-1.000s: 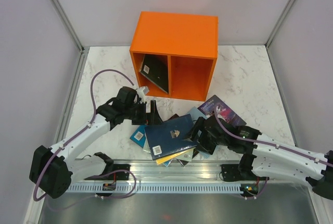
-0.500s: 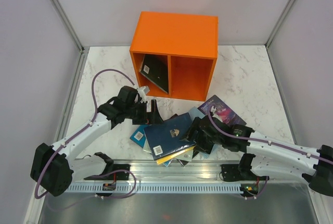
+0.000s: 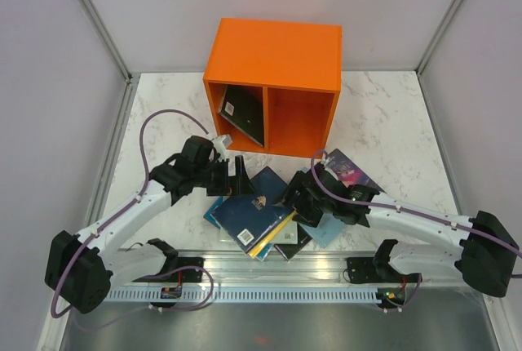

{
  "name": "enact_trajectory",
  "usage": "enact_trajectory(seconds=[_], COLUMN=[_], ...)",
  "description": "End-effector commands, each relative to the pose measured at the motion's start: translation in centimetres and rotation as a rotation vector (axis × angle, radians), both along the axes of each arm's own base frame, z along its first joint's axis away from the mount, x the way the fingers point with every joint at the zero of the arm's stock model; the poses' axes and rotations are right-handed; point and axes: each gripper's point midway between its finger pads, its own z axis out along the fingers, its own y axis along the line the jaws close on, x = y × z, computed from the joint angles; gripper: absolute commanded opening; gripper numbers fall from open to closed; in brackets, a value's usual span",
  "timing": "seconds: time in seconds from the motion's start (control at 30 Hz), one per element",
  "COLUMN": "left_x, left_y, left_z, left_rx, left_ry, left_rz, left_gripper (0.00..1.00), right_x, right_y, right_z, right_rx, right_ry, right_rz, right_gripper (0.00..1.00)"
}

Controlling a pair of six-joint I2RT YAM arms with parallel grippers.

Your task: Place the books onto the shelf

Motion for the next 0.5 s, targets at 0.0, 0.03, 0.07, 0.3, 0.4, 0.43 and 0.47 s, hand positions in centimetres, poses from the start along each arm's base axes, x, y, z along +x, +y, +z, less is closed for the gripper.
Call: enact_trajectory(seconds=[0.0,0.03,0.07,0.3,0.4,0.43,0.47], left_x=[-0.6,-0.8,-0.9,-1.1,-0.8,-0.8,-0.8], left_y=[-0.6,-0.5,-0.5,-0.5,-0.8,-0.8,-0.9], left_z=[1.0,0.9,0.9,0.3,0.6,0.6,0.6], left_rx=[-0.061,-0.061,-0.065,-0.062,-0.069,-0.073,-0.075], left_ry=[-0.004,0.002,0.004,0.023,0.019,0.023,0.023], left_rz=[-0.011,-0.012,-0.014,-0.013,-0.015,-0.016,-0.016], left_gripper=[1.0,1.0,1.0,1.0,1.0,1.0,1.0], right_x=[1.4,1.3,1.3,1.0,0.8,0.7,0.6], right_y=[3.3,3.7,4.3,6.7,7.3,7.5,7.6], right_z=[4.0,4.0,4.9,7.7,8.0,7.9,7.9], right_rx=[0.12,0.125,0.146,0.237,0.241,0.24,0.239], right_ry=[-0.084,-0.072,-0.077,-0.079,-0.076,-0.072,-0.074], right_rz=[0.074,0.091,0.11,0.167,0.18,0.185,0.188], right_gripper=[0.86,0.86,0.86,0.86,0.86,0.86,0.86])
